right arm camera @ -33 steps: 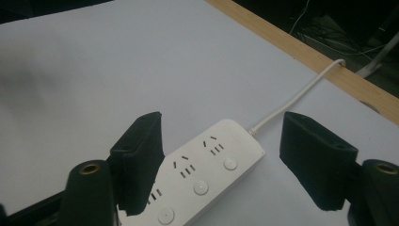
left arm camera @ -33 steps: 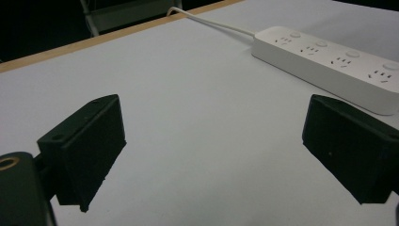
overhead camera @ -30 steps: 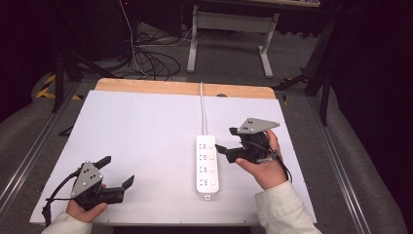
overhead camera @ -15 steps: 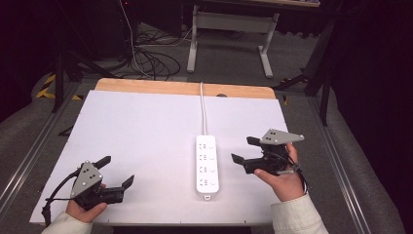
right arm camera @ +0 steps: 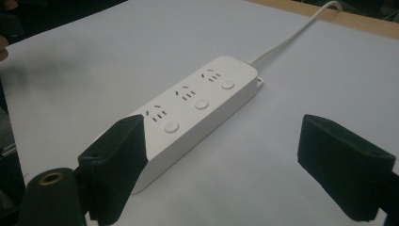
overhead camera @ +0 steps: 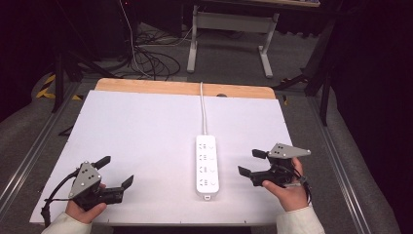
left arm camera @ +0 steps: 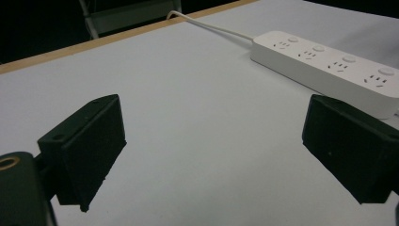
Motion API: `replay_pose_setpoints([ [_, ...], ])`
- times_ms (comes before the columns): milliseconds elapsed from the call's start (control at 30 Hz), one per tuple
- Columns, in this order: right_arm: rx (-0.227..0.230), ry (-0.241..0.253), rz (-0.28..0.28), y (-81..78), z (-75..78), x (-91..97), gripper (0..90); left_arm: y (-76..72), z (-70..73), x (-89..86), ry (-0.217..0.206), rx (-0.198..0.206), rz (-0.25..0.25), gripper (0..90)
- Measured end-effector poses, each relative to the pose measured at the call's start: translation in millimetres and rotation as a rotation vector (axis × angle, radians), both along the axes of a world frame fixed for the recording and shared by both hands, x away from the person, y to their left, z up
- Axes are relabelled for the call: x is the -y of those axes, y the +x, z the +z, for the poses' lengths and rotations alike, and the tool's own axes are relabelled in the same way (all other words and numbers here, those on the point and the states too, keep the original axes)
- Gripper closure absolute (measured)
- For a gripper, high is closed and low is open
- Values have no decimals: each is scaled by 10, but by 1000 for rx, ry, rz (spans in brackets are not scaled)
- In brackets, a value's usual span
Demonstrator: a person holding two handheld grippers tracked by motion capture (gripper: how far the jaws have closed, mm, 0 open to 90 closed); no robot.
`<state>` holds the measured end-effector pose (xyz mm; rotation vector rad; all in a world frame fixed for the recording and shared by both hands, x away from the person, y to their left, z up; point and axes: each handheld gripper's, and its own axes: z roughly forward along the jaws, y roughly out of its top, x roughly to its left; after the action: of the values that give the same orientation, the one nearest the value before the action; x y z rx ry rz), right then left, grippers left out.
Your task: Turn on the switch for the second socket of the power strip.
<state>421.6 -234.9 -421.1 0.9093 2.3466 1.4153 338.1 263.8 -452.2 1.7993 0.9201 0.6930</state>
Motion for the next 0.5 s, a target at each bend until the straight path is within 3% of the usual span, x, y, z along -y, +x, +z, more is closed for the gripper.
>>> replay_pose_setpoints([
  [500,-17,16,-12,-86,-380,188,151,-25,-4,-7,-2,7,3,64],
])
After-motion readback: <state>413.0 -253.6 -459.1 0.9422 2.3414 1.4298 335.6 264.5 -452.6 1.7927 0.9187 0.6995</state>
